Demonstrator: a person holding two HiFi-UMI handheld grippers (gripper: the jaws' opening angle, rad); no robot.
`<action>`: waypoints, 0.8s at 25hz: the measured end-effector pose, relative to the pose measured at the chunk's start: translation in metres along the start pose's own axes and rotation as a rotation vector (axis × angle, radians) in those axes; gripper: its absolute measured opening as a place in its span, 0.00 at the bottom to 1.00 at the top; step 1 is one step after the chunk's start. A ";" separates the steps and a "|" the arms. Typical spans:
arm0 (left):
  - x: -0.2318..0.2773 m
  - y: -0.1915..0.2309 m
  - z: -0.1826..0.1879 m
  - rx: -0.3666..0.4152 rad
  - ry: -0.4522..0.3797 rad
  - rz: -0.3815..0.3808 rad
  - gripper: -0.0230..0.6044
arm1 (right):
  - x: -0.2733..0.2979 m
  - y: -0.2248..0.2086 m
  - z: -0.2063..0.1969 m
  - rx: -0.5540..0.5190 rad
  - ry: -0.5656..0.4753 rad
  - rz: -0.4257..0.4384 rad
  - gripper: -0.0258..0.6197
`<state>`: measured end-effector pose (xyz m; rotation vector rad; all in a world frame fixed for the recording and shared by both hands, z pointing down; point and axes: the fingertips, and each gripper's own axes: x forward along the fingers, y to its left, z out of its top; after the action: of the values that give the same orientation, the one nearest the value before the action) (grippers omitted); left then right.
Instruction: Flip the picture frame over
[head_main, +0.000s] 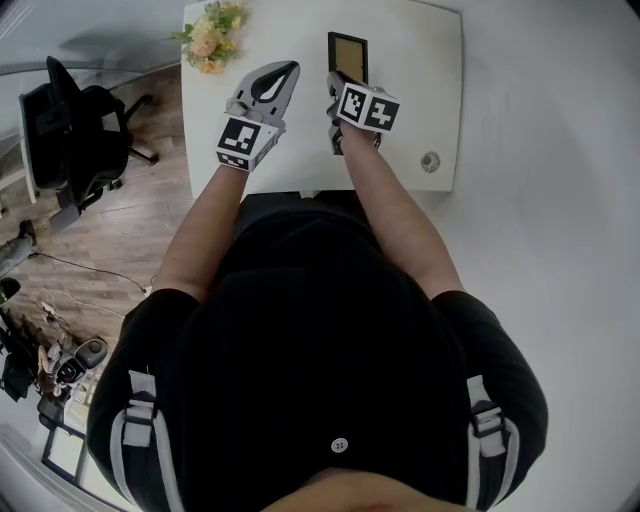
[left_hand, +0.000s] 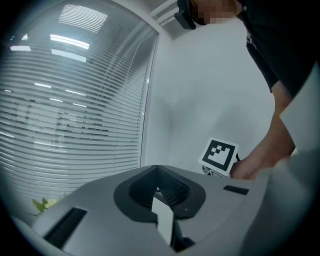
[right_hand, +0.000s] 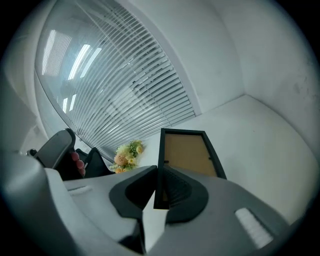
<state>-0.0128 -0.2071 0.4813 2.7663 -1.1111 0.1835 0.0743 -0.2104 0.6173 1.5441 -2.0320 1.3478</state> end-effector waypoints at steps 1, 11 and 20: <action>0.001 -0.001 0.000 0.003 0.000 0.002 0.04 | -0.001 0.000 -0.001 0.016 0.005 0.013 0.12; 0.003 -0.013 -0.002 0.009 -0.005 0.010 0.04 | -0.004 0.003 -0.017 0.165 0.044 0.159 0.12; -0.002 -0.015 -0.003 0.000 -0.006 0.031 0.04 | -0.011 0.019 -0.017 0.272 0.001 0.391 0.12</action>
<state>-0.0043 -0.1943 0.4823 2.7526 -1.1552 0.1790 0.0572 -0.1895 0.6094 1.2779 -2.3134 1.8319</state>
